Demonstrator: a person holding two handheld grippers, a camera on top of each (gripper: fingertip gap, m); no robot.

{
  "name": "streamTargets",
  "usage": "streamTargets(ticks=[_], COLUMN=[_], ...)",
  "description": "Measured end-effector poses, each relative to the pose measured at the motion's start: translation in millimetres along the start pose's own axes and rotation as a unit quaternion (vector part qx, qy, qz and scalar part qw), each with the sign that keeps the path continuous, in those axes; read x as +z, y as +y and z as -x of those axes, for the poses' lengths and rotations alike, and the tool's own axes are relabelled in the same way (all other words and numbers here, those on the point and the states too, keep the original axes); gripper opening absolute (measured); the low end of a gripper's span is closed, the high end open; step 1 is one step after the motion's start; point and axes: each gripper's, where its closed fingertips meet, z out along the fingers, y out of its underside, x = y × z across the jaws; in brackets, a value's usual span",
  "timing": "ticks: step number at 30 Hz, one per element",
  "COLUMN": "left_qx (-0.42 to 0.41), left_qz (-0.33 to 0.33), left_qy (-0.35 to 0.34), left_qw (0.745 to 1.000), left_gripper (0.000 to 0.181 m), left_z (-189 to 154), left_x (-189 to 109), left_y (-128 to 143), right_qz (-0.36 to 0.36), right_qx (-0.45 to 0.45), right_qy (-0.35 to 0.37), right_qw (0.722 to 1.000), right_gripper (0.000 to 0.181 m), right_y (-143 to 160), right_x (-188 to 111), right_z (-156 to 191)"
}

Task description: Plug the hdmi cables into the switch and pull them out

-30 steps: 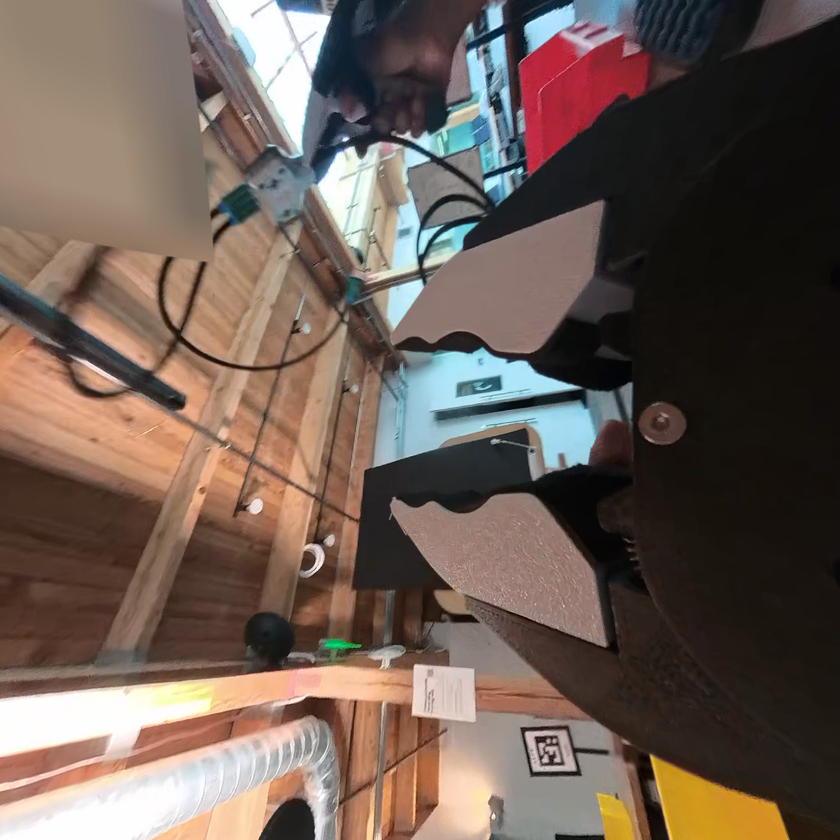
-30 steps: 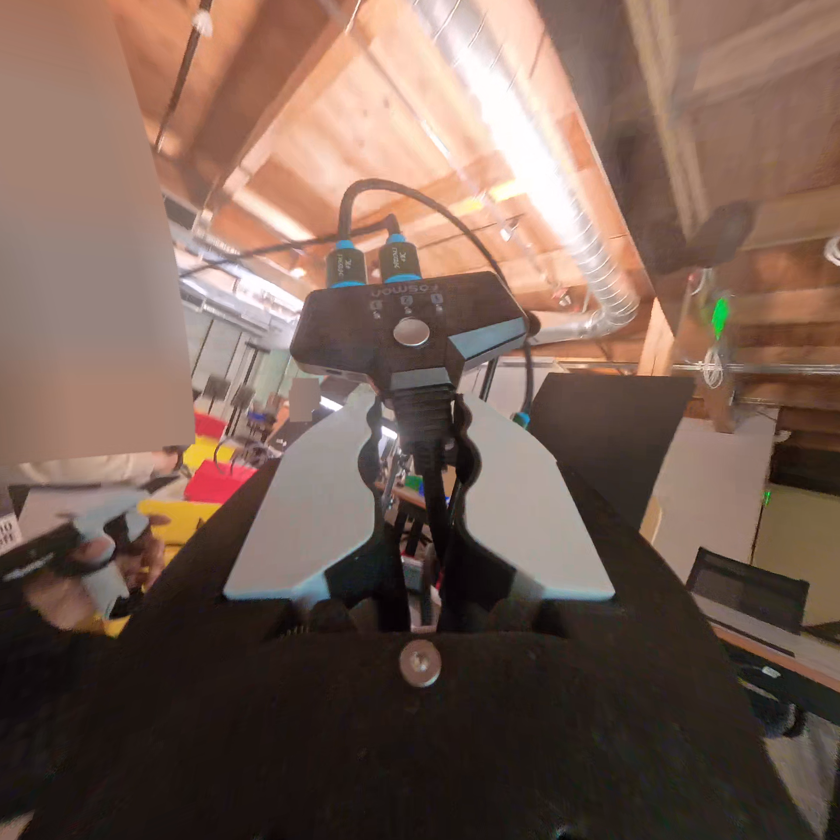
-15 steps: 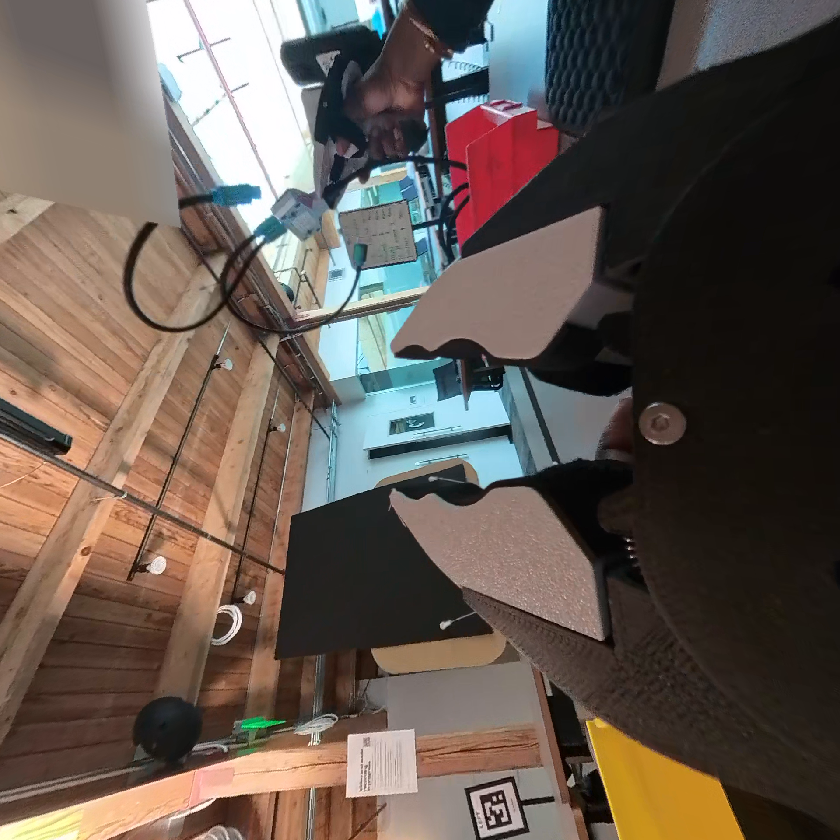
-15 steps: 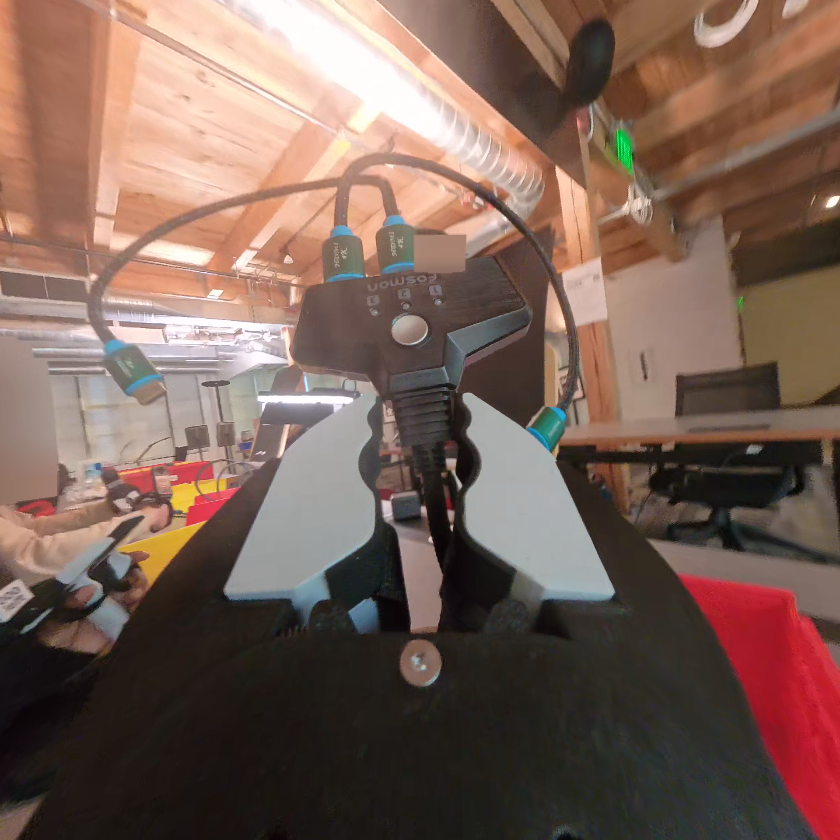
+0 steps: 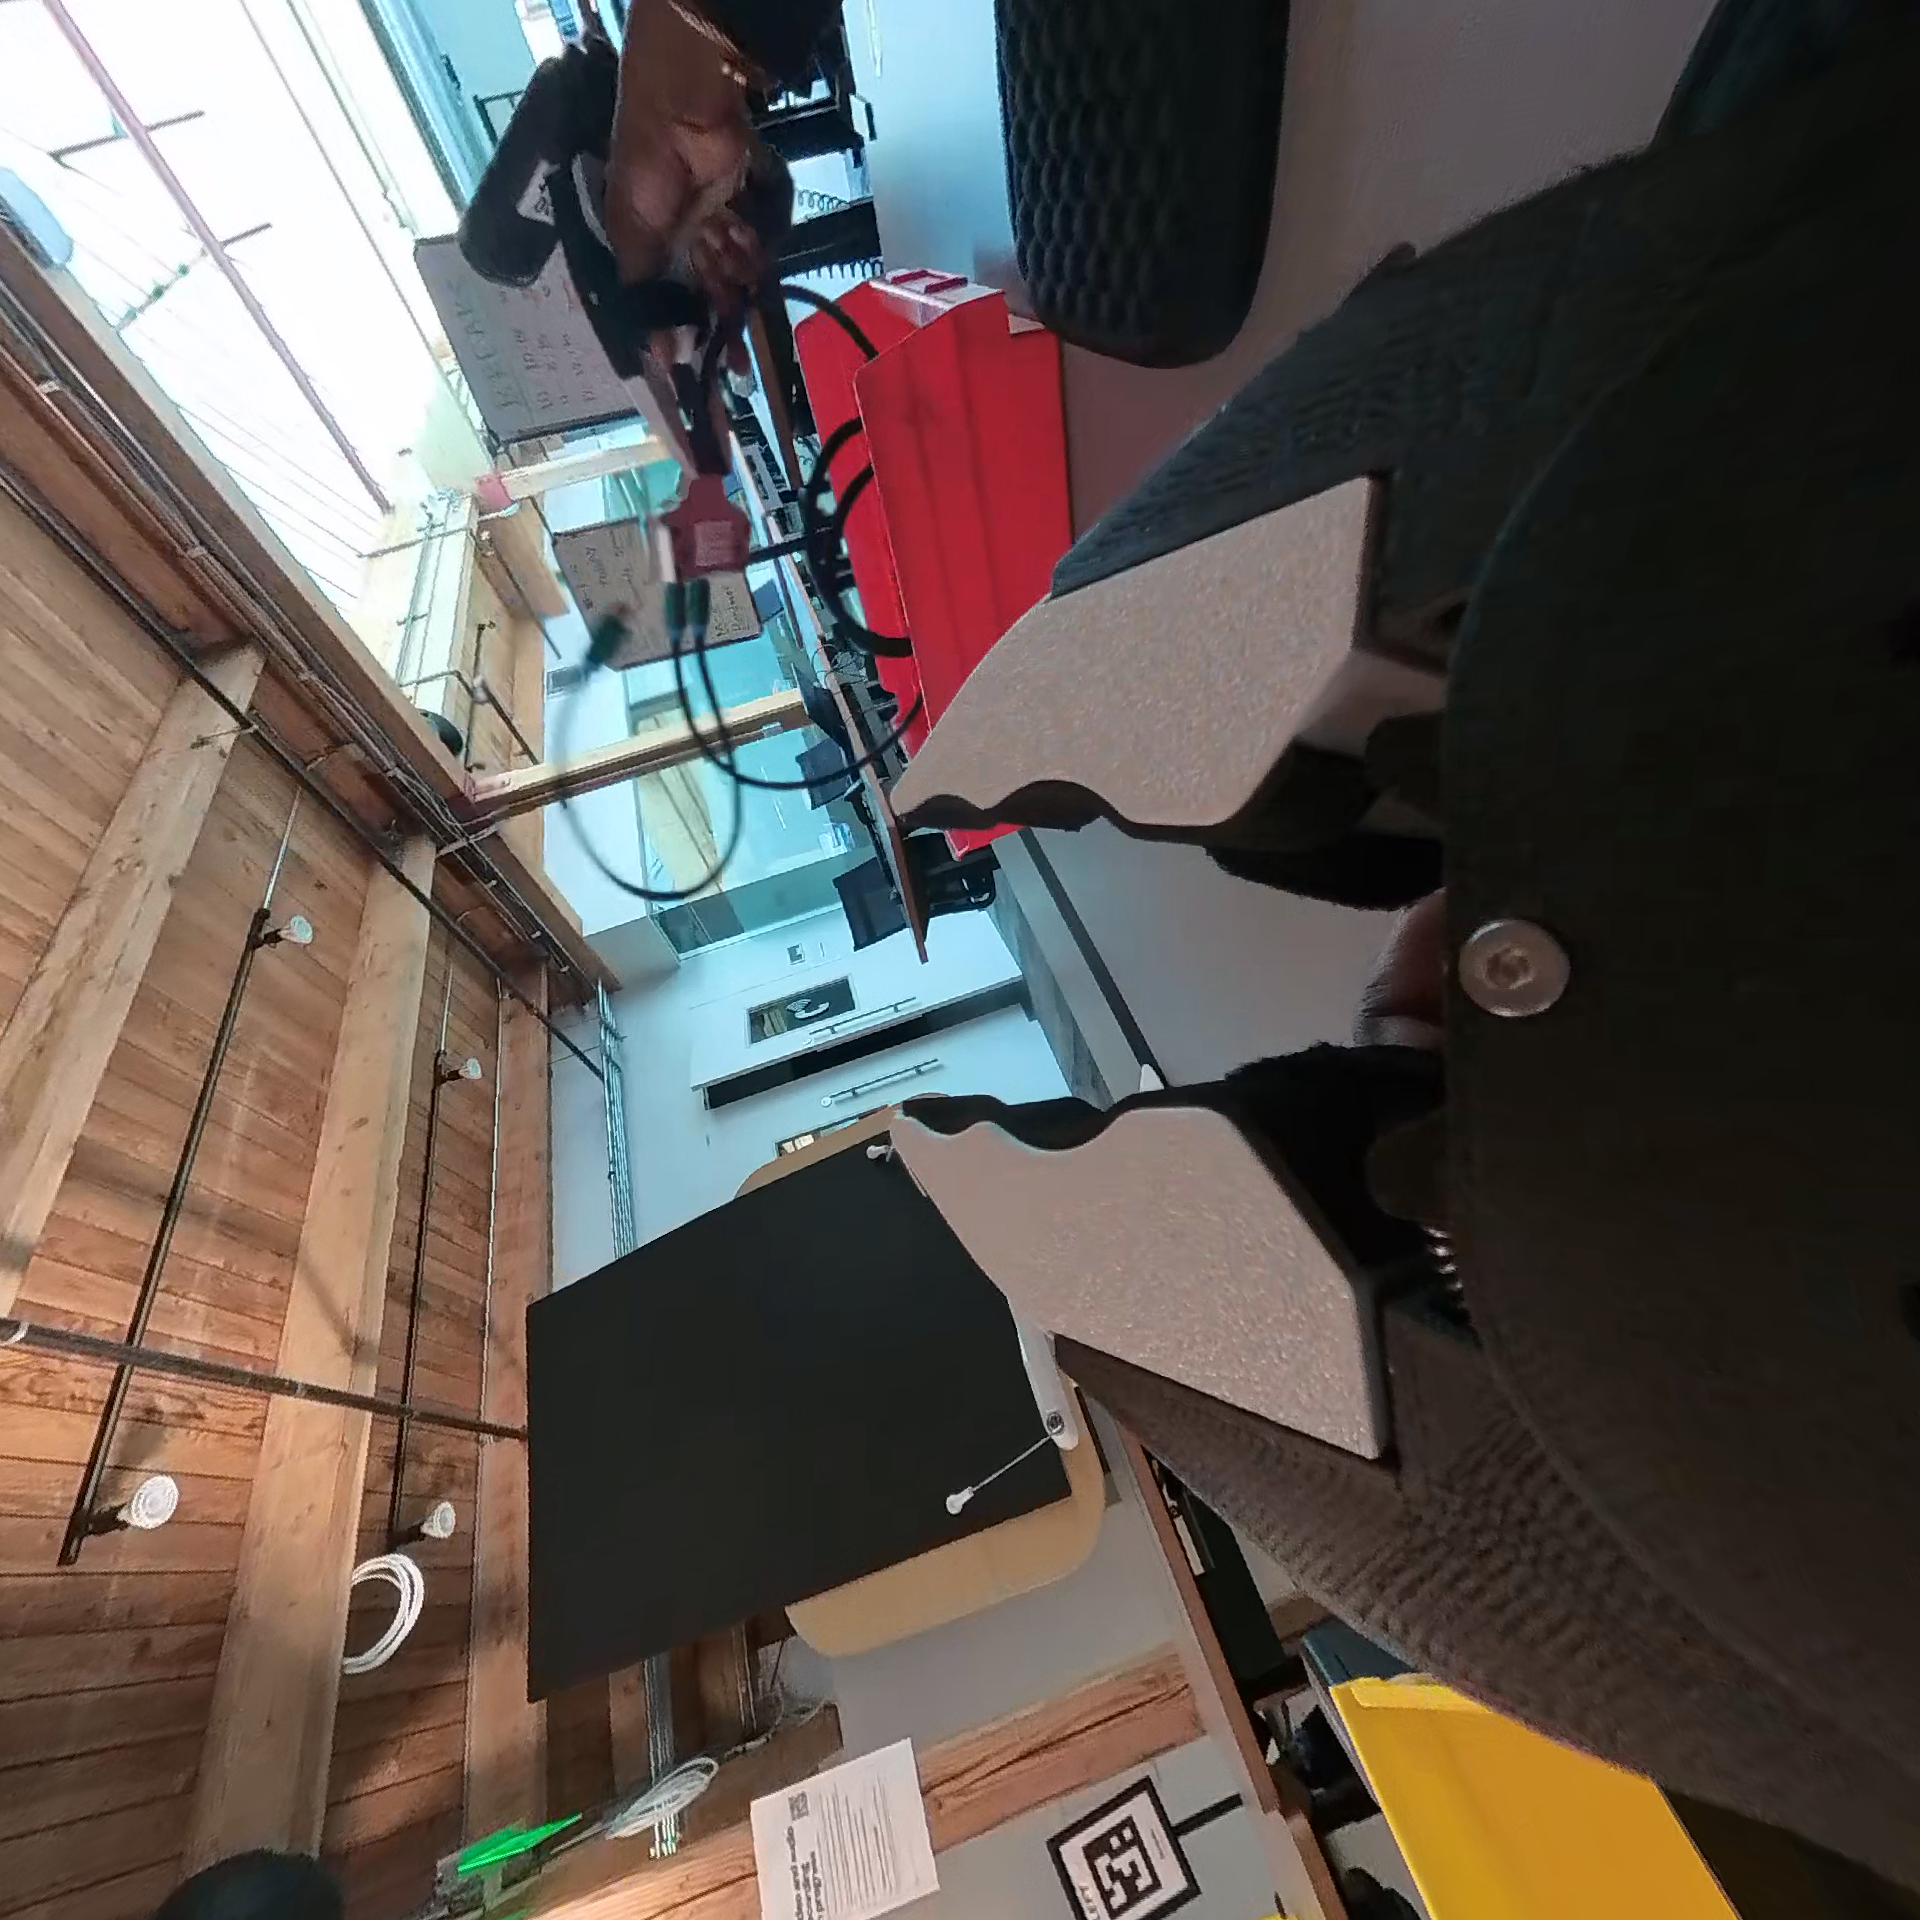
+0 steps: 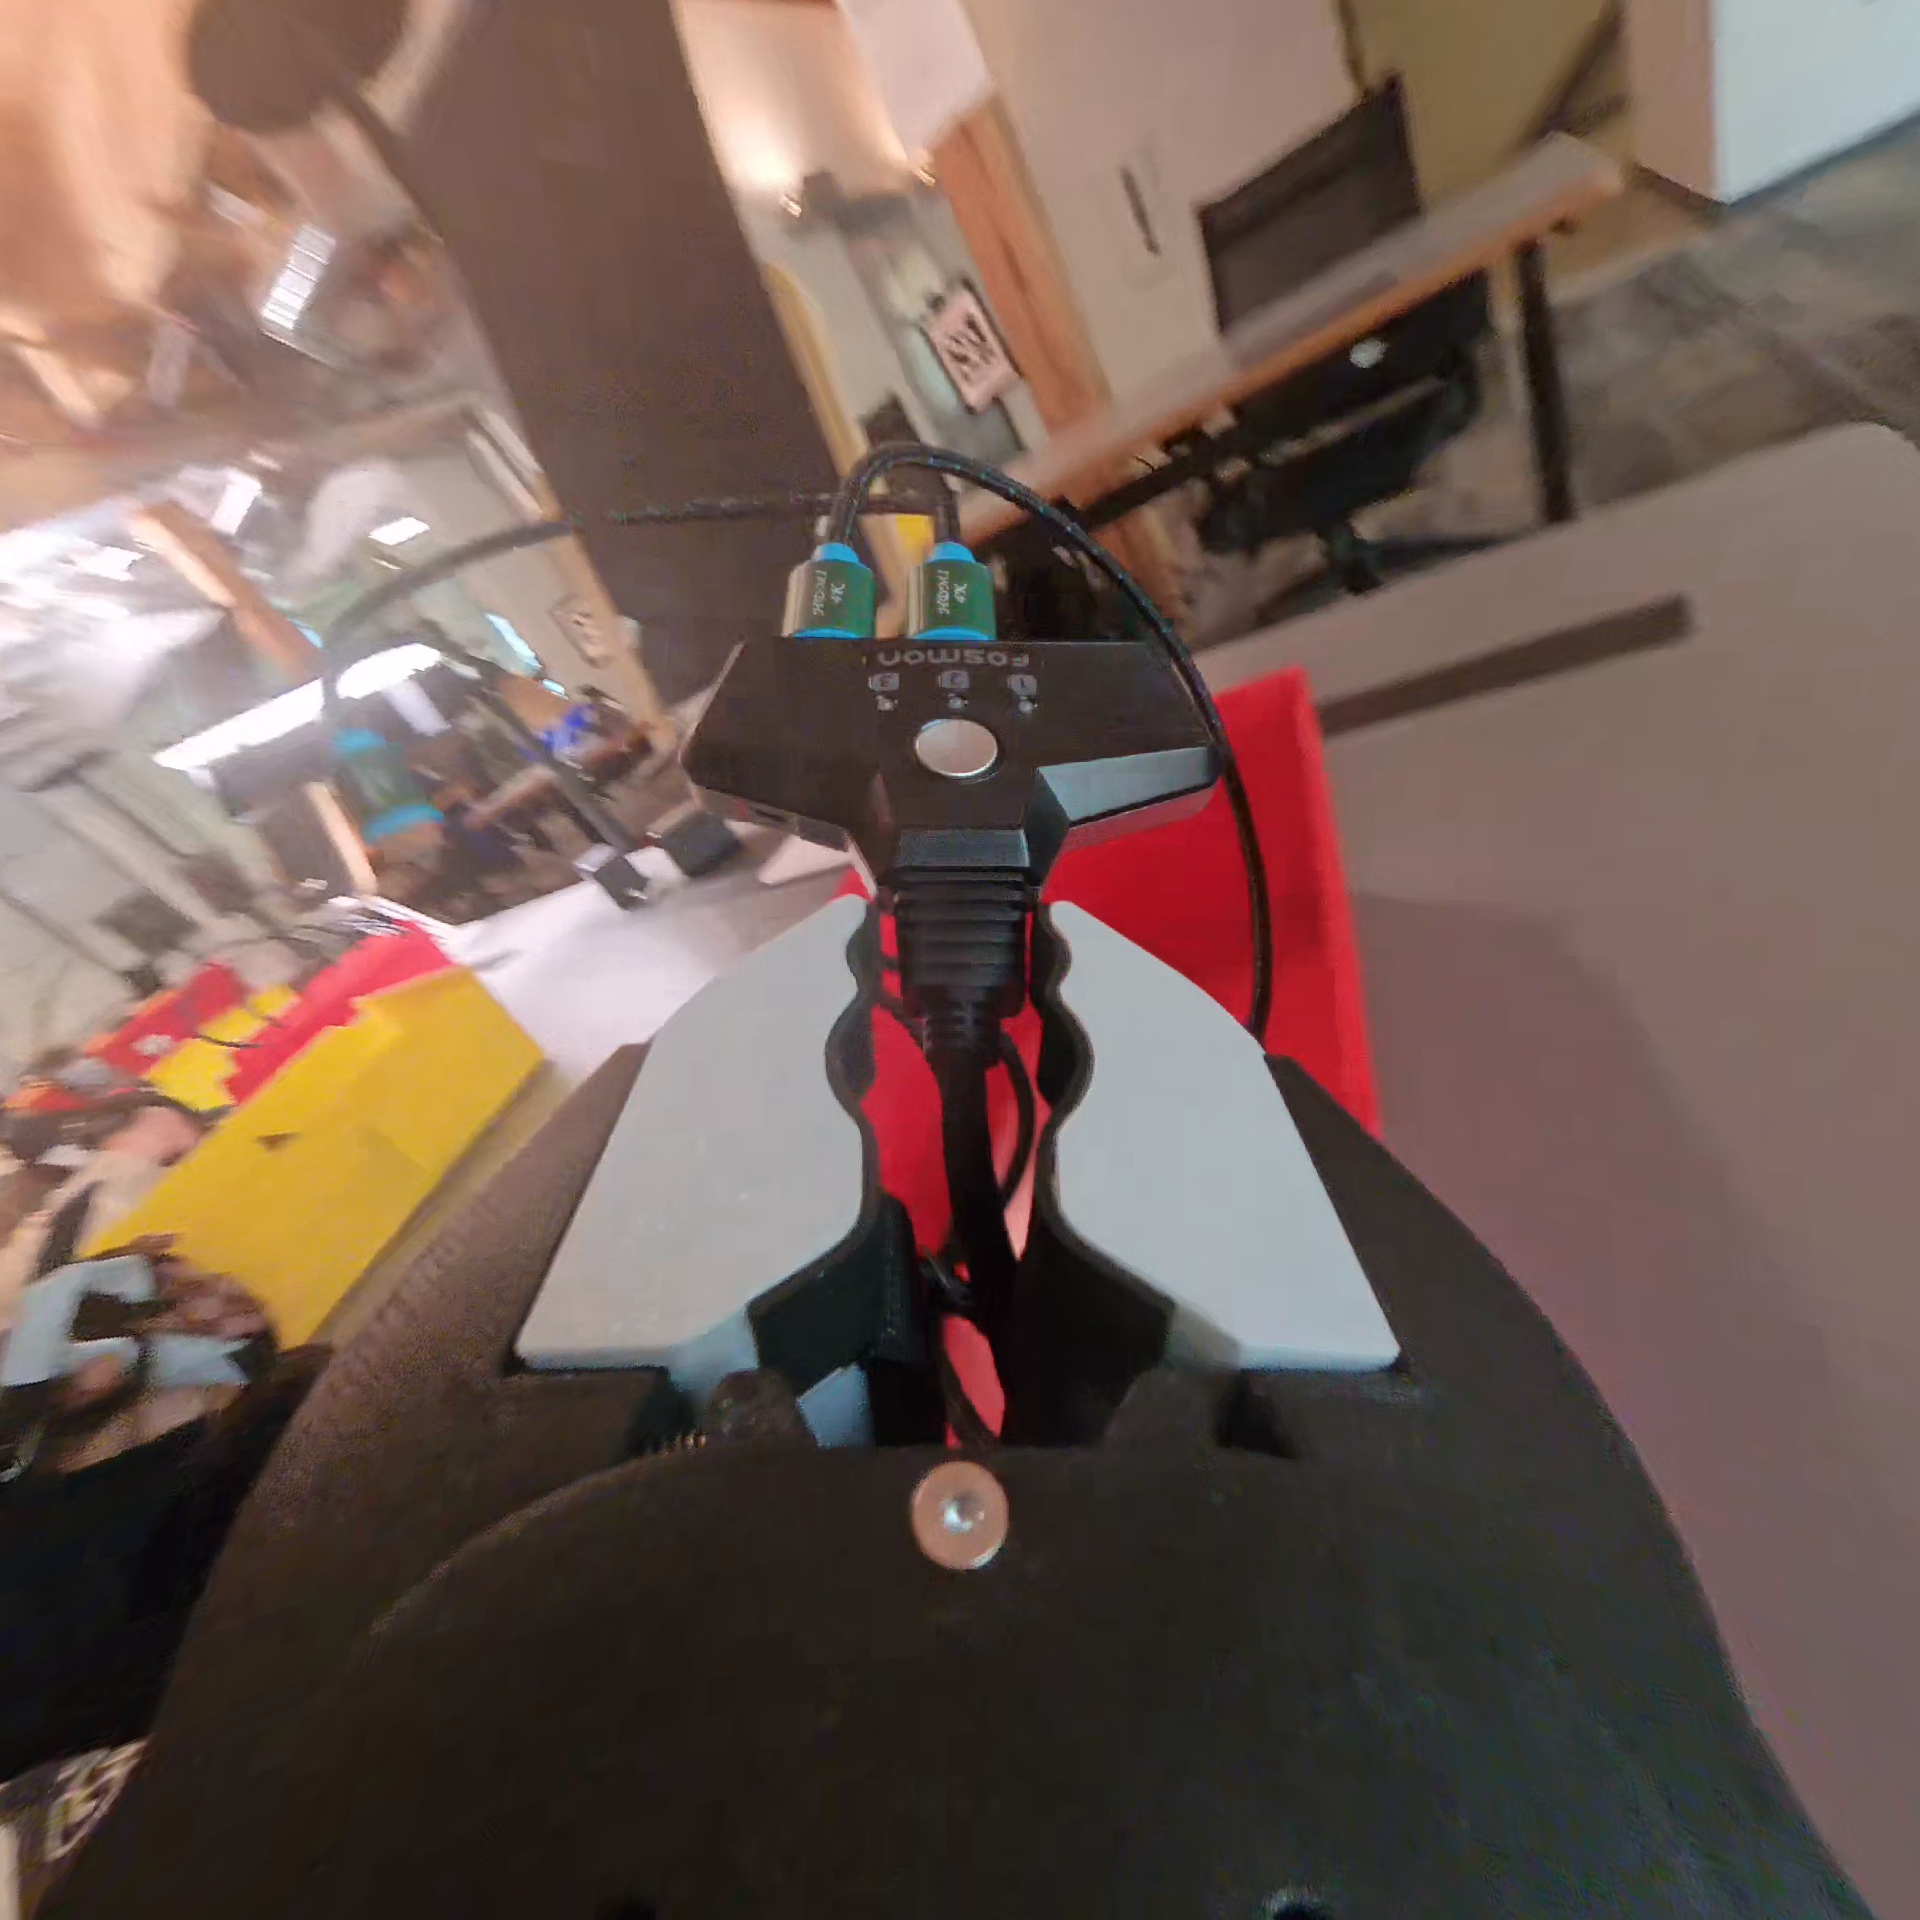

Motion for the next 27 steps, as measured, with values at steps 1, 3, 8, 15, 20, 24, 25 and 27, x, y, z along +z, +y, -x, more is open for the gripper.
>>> streamTargets(ticks=[1,3,8,15,20,24,25,27], left_qx=[0.001,0.001,0.001,0.007,0.007,0.009,0.009,0.011], left_qz=[0.001,0.003,0.007,0.013,0.015,0.017,0.017,0.018], left_qy=[0.001,0.001,0.005,0.010,0.013,0.015,0.015,0.016], left_qw=[1.000,1.000,1.000,1.000,1.000,1.000,1.000,1.000], left_gripper=[0.049,0.048,0.048,0.048,0.047,0.047,0.047,0.047], left_z=[-0.2,-0.4,-1.6,-4.0,-5.2,-6.2,-6.5,-6.8], left_x=[0.1,0.3,0.7,1.3,1.3,1.6,1.7,1.7], left_y=[0.4,0.9,2.5,4.2,4.5,5.0,5.2,5.5], right_qz=[0.012,0.032,0.128,0.286,0.356,0.456,0.471,0.487], right_qx=[-0.004,-0.010,-0.055,-0.127,-0.139,-0.115,-0.107,-0.118], right_qy=[0.020,0.044,0.095,0.104,0.133,0.153,0.144,0.143], right_qw=[1.000,0.998,0.986,0.944,0.915,0.869,0.863,0.853], right_gripper=[0.027,0.027,0.024,0.024,0.025,0.026,0.026,0.026], right_y=[4.1,9.8,35.6,86.3,113.2,153.3,163.7,166.2], right_x=[0.1,-1.2,-3.9,16.1,26.5,19.6,22.5,24.2], right_z=[-7.4,-15.7,-24.9,-9.2,-15.6,-37.0,-40.3,-39.2])
